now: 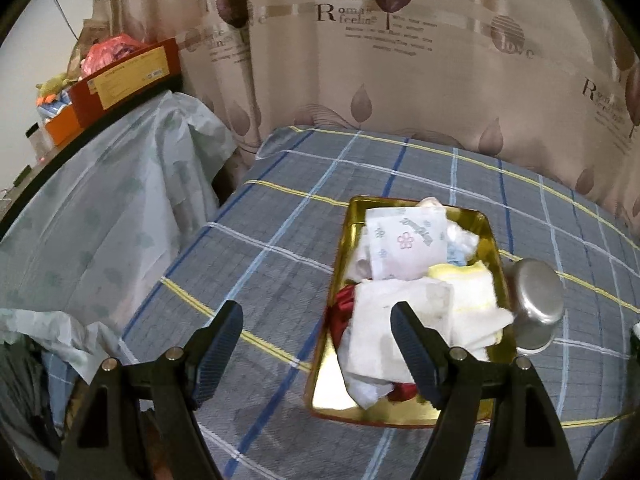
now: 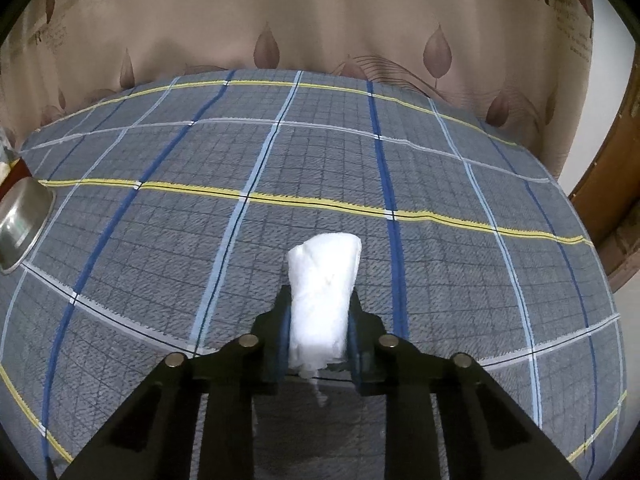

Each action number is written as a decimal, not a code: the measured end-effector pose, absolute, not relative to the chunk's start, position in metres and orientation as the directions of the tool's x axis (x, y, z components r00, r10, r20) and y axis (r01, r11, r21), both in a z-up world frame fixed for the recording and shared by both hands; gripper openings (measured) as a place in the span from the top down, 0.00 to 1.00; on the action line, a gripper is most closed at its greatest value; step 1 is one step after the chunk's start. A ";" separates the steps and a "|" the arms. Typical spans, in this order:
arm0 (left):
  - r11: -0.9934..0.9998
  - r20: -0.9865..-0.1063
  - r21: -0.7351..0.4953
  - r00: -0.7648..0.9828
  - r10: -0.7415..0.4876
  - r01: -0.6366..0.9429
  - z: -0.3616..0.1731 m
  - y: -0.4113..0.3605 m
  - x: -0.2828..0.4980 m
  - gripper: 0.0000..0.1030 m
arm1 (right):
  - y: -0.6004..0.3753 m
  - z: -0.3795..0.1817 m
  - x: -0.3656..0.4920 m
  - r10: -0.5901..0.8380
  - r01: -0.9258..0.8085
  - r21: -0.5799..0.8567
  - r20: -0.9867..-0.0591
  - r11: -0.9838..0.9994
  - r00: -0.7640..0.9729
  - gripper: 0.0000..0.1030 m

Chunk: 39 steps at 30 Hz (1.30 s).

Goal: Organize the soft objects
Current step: 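Lift the open left gripper away from the gold tray, then carry the white cotton wad into the gold tray and open the right gripper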

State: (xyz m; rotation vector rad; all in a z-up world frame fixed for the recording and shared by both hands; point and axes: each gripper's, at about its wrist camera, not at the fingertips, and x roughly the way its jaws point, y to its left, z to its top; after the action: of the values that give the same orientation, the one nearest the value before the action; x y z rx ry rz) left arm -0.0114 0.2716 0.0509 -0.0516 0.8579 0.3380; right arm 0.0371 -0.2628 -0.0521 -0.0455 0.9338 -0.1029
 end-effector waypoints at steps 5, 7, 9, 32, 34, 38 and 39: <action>0.937 -0.728 0.121 0.613 0.308 -0.327 0.053 0.273 -0.017 0.24 | -0.254 -0.048 0.033 -0.109 0.074 -0.081 -0.803 0.994 0.585 0.84; 0.935 -0.723 0.118 0.616 0.313 -0.336 0.055 0.275 -0.018 0.24 | -0.248 -0.047 0.030 -0.098 0.062 -0.076 -0.809 0.995 0.580 0.84; 0.934 -0.723 0.112 0.617 0.312 -0.341 0.055 0.277 -0.019 0.24 | -0.240 -0.044 0.026 -0.083 0.046 -0.068 -0.812 0.997 0.578 0.84; 0.931 -0.751 0.071 0.596 0.286 -0.358 0.049 0.289 -0.021 0.24 | -0.076 0.014 -0.001 0.253 -0.313 0.080 -0.784 0.946 0.566 0.84; 0.932 -0.754 0.065 0.594 0.280 -0.358 0.048 0.290 -0.021 0.24 | -0.058 0.017 -0.003 0.284 -0.354 0.087 -0.782 0.931 0.555 0.84; 0.931 -0.767 0.046 0.584 0.265 -0.363 0.045 0.294 -0.021 0.24 | -0.019 0.024 -0.006 0.347 -0.428 0.110 -0.775 0.897 0.528 0.84; 0.931 -0.770 0.040 0.582 0.260 -0.363 0.045 0.296 -0.021 0.24 | -0.011 0.026 -0.006 0.360 -0.443 0.114 -0.772 0.889 0.524 0.84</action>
State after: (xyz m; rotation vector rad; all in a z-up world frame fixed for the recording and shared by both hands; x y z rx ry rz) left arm -0.0207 0.2960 0.0446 -0.1272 0.8771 0.3650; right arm -0.0061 -0.0107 0.0259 -0.1005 0.8994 0.4815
